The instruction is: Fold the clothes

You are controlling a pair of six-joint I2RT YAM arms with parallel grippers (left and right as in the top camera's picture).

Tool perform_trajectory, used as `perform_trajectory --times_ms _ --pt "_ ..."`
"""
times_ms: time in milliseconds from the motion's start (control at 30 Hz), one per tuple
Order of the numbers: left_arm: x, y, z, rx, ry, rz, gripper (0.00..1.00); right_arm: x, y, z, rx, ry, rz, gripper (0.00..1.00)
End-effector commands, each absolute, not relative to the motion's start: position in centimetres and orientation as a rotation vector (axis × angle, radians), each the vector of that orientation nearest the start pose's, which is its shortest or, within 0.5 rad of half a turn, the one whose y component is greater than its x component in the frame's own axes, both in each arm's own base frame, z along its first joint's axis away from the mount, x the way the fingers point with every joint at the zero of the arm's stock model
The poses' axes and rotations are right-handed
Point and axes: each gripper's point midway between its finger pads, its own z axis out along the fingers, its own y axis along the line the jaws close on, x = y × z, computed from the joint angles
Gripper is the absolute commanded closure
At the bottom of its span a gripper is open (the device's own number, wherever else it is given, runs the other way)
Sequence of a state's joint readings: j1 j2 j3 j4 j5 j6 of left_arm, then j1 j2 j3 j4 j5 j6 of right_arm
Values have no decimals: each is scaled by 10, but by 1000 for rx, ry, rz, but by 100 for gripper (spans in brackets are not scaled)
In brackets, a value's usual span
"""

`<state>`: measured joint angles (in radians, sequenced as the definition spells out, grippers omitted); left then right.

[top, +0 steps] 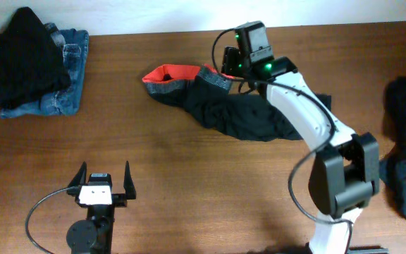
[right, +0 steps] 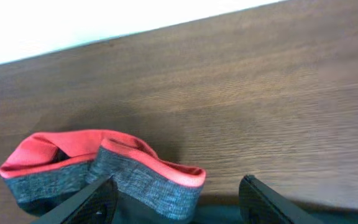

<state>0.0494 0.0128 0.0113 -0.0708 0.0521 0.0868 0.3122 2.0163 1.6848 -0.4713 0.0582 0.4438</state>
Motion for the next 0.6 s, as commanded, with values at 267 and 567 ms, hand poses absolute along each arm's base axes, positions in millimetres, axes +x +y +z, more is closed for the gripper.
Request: perform_trajectory --times_ms 267,567 --pt "246 3 158 85 1643 66 1 537 189 86 170 2489 465 33" --pt "246 3 158 85 1643 66 1 536 188 58 227 2536 459 33"
